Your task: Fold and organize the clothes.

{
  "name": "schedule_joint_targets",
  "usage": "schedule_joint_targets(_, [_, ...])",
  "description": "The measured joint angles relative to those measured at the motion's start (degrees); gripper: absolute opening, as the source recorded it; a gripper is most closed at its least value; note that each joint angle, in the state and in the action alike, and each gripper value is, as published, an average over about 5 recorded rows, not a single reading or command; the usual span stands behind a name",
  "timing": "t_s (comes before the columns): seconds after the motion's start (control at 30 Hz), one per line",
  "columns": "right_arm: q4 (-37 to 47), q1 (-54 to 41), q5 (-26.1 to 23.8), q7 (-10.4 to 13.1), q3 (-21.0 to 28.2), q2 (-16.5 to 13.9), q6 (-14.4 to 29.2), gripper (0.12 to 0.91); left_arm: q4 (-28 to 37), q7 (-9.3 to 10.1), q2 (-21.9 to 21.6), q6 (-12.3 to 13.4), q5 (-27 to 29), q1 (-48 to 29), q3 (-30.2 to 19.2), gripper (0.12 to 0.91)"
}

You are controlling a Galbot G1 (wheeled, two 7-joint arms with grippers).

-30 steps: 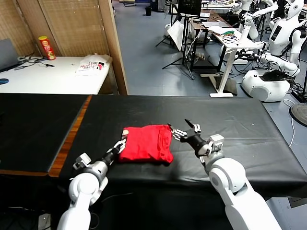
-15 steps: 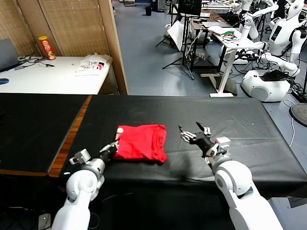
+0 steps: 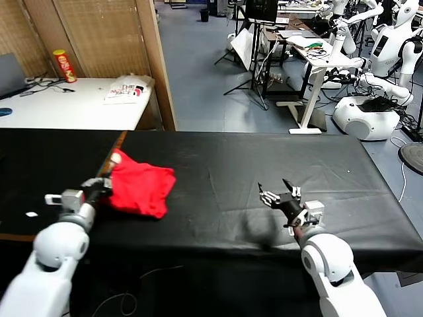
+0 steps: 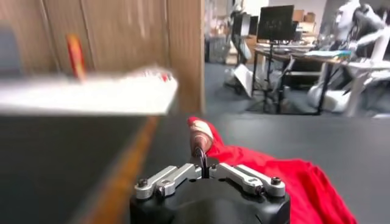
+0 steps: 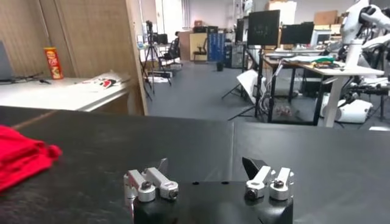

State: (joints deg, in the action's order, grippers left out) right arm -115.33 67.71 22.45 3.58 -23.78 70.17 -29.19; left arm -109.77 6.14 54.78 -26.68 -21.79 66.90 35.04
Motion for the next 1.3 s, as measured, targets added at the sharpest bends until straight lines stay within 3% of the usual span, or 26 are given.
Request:
schedule_joint_targets(0.13, [-0.21,0.69,0.14,-0.19,0.10,0.33,-0.01,0.798,-2.06,0.04,-3.63,0.89,5.63,0.78,-0.31,0.141])
schedule_joint_targets(0.3, [-0.68,1.83,0.36,-0.28,-0.26,0.37,-0.08,0.798,-5.07,1.06,-2.34,1.40,11.47,1.92,-3.55,0.141])
schedule_joint_targets(0.67, [-0.57,2.01,3.11,-1.29,-1.10,-1.50,-1.05,0.798,-5.13,4.11,11.24,0.09,3.24,-0.11,-18.06,0.160])
schedule_joint_targets(0.77, [-0.05,1.48,4.09,-2.18,-0.23,-2.54,-1.64,0.798,-5.02,3.98,14.67,0.84,1.68,-0.42,-20.39,0.269])
schedule_joint_targets(0.87, [0.61,0.73,5.69,-2.68,1.31,-3.30,-2.63,0.798,-5.52,2.92,18.07,1.60,-1.14,-0.70,-22.58,0.436])
schedule_joint_targets(1.07, [2.23,-1.88,10.86,-2.35,5.84,-2.75,-5.91,0.798,-6.82,1.10,19.75,3.33,-3.11,-1.21,-23.34,0.740])
schedule_joint_targets(1.13, [3.13,-3.32,12.22,-2.59,7.66,-2.26,-6.35,0.798,-6.89,0.49,19.40,3.84,-2.92,-1.20,-23.08,0.783])
schedule_joint_targets(1.3, [6.84,-7.96,15.76,-2.97,12.76,-0.85,-6.86,0.798,-6.80,-2.31,17.23,5.95,-0.56,-0.86,-22.09,0.797])
